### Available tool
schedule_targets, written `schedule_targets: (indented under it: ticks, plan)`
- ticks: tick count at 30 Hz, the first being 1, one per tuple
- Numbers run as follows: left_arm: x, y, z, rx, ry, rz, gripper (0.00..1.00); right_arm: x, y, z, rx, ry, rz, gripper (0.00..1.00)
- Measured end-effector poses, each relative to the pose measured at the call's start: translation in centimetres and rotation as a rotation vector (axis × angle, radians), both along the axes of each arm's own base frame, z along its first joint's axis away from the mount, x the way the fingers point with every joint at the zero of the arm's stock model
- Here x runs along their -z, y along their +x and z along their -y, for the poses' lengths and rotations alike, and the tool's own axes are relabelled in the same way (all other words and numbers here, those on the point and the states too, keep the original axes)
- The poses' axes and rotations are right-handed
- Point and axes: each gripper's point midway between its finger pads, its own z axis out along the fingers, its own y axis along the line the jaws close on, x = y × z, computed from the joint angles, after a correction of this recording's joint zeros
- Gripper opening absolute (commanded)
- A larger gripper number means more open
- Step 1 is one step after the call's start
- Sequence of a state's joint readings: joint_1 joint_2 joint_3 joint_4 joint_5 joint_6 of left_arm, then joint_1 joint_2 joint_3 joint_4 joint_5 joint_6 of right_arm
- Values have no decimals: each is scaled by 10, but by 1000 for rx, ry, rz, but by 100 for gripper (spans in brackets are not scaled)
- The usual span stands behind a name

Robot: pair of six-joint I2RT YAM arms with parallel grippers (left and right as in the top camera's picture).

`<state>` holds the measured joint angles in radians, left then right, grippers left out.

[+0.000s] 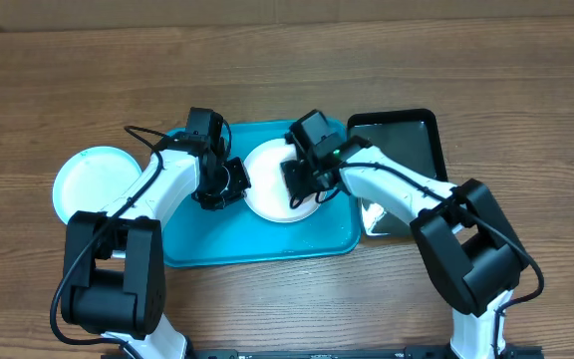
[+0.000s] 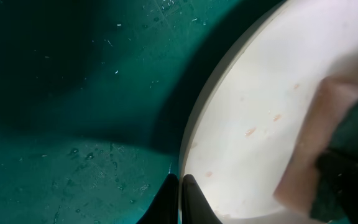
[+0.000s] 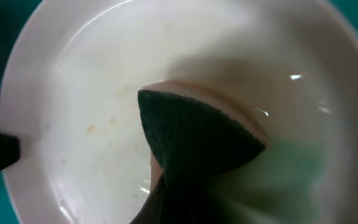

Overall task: Clean dirty plates on tray and stack at the side
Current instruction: 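Scrub the plate surface with the sponge while the left gripper holds it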

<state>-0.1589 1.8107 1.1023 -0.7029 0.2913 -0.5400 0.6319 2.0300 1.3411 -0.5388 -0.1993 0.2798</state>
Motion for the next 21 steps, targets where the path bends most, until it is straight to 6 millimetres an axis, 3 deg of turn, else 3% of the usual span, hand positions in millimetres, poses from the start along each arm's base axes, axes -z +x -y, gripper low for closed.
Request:
schedule_targets:
  ticks: [6, 10, 12, 17, 21]
  plan:
    - [0, 0, 0, 3, 3, 2, 4, -6, -11, -24, -58, 69, -13, 4]
    - [0, 0, 0, 18, 3, 6, 4, -27, -4, -30, -64, 131, -42, 4]
    - [0, 0, 0, 19, 1, 6, 4, -43, 8, -29, -51, 162, -31, 4]
    - [0, 0, 0, 22, 1, 7, 5, -83, 23, -2, 8, 191, -12, 4]
    - [0, 0, 0, 22, 0, 7, 5, -91, 23, 6, 16, 190, -13, 4]
